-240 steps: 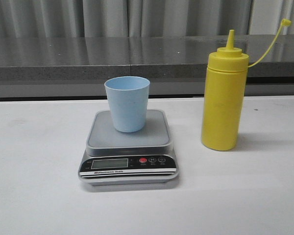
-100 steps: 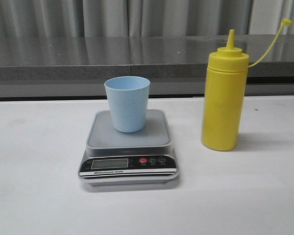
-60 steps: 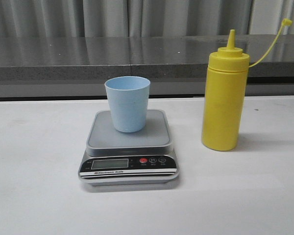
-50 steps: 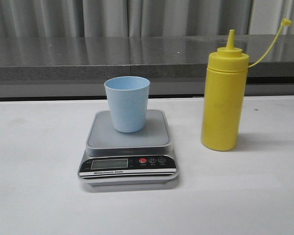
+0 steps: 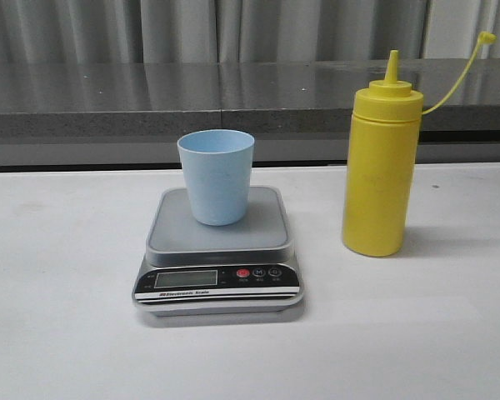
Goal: Pour seasoning into cup on scale with both arms
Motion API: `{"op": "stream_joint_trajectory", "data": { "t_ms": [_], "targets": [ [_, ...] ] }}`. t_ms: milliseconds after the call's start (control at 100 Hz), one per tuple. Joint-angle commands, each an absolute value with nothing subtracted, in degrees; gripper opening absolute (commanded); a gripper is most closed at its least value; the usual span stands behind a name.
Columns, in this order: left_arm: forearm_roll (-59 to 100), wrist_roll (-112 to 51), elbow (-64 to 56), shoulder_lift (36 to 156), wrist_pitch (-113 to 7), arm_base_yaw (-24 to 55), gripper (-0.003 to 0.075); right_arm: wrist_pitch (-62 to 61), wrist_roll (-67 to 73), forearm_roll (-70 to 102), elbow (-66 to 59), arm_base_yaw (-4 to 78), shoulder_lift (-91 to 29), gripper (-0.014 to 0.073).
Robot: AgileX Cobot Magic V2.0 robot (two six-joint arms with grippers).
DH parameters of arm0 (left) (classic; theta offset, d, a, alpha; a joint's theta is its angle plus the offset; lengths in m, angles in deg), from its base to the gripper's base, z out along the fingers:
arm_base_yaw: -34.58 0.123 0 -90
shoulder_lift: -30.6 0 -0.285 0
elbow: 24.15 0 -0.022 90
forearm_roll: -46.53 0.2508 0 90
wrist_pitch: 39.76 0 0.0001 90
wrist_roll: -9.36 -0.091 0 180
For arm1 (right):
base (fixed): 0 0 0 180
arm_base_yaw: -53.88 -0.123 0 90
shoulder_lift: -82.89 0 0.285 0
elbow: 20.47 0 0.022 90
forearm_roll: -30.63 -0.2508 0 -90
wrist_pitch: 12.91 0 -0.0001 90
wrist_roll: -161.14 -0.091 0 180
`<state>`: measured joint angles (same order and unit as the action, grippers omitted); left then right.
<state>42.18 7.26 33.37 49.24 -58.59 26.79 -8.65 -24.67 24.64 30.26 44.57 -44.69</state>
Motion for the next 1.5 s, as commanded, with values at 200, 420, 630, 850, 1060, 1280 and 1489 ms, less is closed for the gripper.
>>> {"op": "stream_joint_trajectory", "data": {
  "t_ms": [200,420,630,850,1060,1280,1489],
  "targets": [
    [41.99,7.57,31.96,49.69,-54.4,26.83,-0.002,-20.1,-24.65,25.26,28.1,38.67,-34.25,-0.0069],
    [41.99,7.57,31.96,49.69,-54.4,26.83,-0.002,-22.67,-24.65,26.62,28.1,36.56,-28.21,-0.0039],
    [41.99,7.57,31.96,49.69,-54.4,26.83,-0.002,-24.93,-24.65,27.61,28.1,36.03,-23.58,0.035],
    [41.99,7.57,31.96,49.69,-54.4,26.83,-0.002,-31.08,-24.65,27.73,30.02,36.03,-19.77,0.064],
    [41.99,7.57,31.96,49.69,-54.4,26.83,-0.002,-51.51,-24.65,31.75,36.98,36.03,-15.76,0.064],
    [41.99,7.57,31.96,49.69,-54.4,26.83,-0.002,-68.09,-24.65,34.45,38.94,36.03,-7.76,0.064],
    [41.99,7.57,31.96,49.69,-54.4,26.83,-0.002,-72.26,-24.65,34.45,38.49,36.03,-1.74,0.064]
  ]
}}
